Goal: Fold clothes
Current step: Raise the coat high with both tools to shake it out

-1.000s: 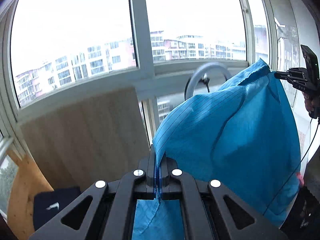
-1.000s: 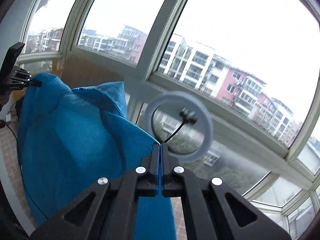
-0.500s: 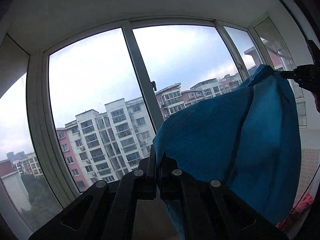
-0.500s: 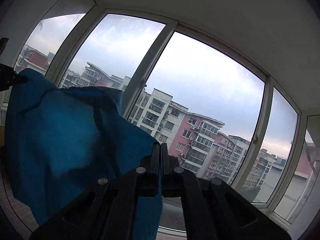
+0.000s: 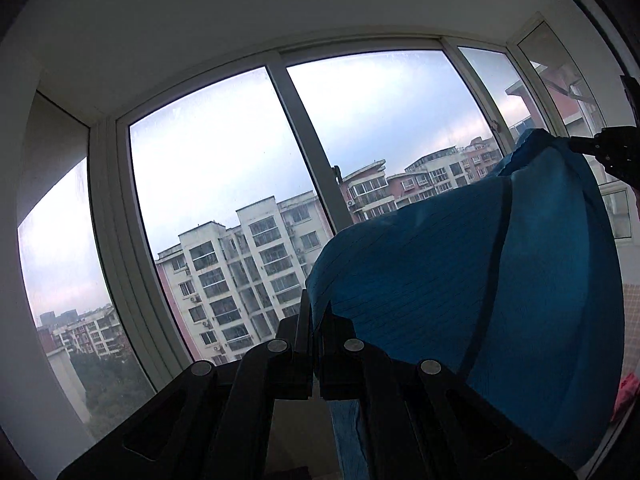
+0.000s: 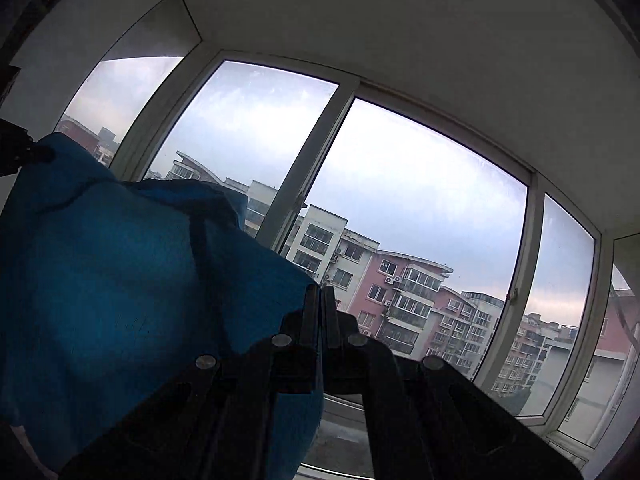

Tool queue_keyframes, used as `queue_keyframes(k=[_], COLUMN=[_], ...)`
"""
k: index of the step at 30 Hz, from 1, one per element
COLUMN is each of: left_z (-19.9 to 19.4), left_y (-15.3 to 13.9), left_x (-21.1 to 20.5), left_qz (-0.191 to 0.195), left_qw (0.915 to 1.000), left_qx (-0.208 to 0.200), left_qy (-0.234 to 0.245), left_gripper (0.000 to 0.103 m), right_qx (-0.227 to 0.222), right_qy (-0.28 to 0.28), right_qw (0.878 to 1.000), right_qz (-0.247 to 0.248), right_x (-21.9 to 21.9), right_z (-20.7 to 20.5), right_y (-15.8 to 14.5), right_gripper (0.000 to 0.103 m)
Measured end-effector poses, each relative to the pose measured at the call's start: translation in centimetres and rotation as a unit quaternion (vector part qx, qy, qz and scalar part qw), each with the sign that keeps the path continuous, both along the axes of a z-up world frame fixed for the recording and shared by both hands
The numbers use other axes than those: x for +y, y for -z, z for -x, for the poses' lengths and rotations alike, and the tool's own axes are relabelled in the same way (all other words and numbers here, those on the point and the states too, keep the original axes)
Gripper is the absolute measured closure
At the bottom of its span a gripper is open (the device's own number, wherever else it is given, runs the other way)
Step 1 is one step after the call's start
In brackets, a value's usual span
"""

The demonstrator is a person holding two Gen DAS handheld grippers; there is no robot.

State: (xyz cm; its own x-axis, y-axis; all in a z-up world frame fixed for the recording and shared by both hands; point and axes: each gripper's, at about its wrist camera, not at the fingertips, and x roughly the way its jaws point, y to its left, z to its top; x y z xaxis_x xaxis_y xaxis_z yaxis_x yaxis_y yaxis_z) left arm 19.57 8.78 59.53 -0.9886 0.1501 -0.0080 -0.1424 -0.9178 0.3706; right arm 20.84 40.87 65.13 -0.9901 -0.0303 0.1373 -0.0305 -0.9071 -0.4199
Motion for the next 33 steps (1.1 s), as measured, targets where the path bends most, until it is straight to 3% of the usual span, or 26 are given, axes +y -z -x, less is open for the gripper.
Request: queue_keyframes(k=[7,13,18,23,30,33], left_z=[12.3,25.2,33.1,38.3,44.0,42.7], left_y=[6.8,15.7,23.2,30.4,37.9,38.7], left_x=[-0.1,1.1,1.9,3.1,5.2,5.6], left_qz=[0.01,0.038,0.034,0.055,0.067,0.091], left_qw=[0.9924,0.9753,0.9578,0.9416,0.8996,0.8972], left_qx=[-0.117,-0.208,-0.277,-0.321,-0.42,-0.425], left_qy=[-0.036,-0.064,-0.07,-0.085,-0.098,-0.079], left_gripper=[0.103,0.103,0.103,0.102,0.098,0.098], right_qx=[-0.103,-0.195,-0.254,-0.303,-0.41,-0.432], right_qy=[0.012,0.041,0.073,0.101,0.13,0.1], right_qw=[0.995,0.979,0.964,0.948,0.903,0.895], right_qz=[0.005,0.032,0.029,0.02,0.02,0.043], right_x=[-1.0,-1.0,-1.3,-1.3,-0.5,0.4], right_z=[13.5,27.5,35.8,41.6,45.7,44.9], right_y=[7.2,15.1,22.5,29.5,39.0,39.7], right_gripper=[0.103,0.103,0.103,0.103,0.102,0.097])
